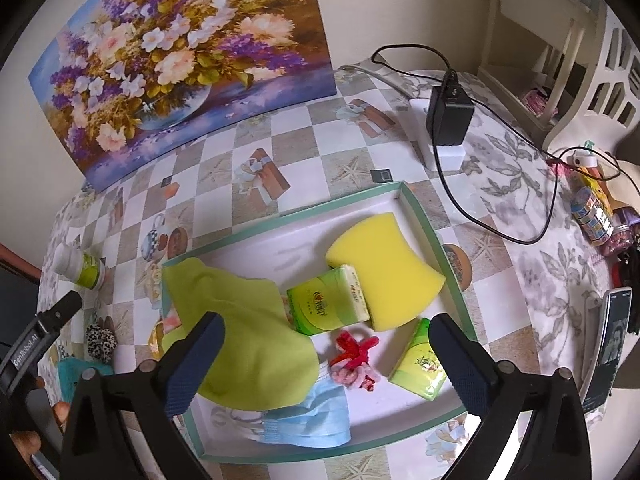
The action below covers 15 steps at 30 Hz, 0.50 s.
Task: Organize soft objects
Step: 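Move both open tools back over the leopard scrunchie and yellow container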
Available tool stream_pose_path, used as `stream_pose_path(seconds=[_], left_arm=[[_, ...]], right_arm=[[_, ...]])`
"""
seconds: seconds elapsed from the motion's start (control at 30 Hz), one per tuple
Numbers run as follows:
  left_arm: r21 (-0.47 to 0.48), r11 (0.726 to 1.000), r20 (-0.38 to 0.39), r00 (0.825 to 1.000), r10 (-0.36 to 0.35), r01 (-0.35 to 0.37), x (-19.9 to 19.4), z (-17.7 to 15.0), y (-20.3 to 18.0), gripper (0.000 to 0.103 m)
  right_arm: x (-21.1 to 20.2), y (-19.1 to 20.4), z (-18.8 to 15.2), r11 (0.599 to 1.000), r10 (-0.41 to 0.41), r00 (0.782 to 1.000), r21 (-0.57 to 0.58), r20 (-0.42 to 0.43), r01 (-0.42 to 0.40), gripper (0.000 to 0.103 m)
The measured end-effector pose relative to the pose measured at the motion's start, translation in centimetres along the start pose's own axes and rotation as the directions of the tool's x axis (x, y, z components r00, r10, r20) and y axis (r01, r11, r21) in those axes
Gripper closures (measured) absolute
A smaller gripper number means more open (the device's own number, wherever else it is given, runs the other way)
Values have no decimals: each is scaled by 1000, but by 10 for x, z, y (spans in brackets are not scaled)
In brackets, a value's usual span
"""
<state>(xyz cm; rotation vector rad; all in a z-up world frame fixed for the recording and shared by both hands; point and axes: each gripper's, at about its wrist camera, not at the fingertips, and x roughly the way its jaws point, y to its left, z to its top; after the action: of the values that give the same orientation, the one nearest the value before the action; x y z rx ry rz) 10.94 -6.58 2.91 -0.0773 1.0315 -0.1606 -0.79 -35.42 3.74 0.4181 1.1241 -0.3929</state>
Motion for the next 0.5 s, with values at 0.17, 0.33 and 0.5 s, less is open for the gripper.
stream_pose_path(seconds=[0.17,0.33,0.5], left_arm=[[3,1000,96,995,8,-9,-13,4,11,0],[-6,1000,119,993,11,-10,-20,8,24,0],[-3,997,103,991,82,-82,-23,10,44,0]], right_arm=[[0,13,-1,1000,9,1000,-25,5,-9,0],[2,33,-3,998,15,1000,-59,2,-14,0],[1,65,-7,992,39,999,-119,10,-37,0]])
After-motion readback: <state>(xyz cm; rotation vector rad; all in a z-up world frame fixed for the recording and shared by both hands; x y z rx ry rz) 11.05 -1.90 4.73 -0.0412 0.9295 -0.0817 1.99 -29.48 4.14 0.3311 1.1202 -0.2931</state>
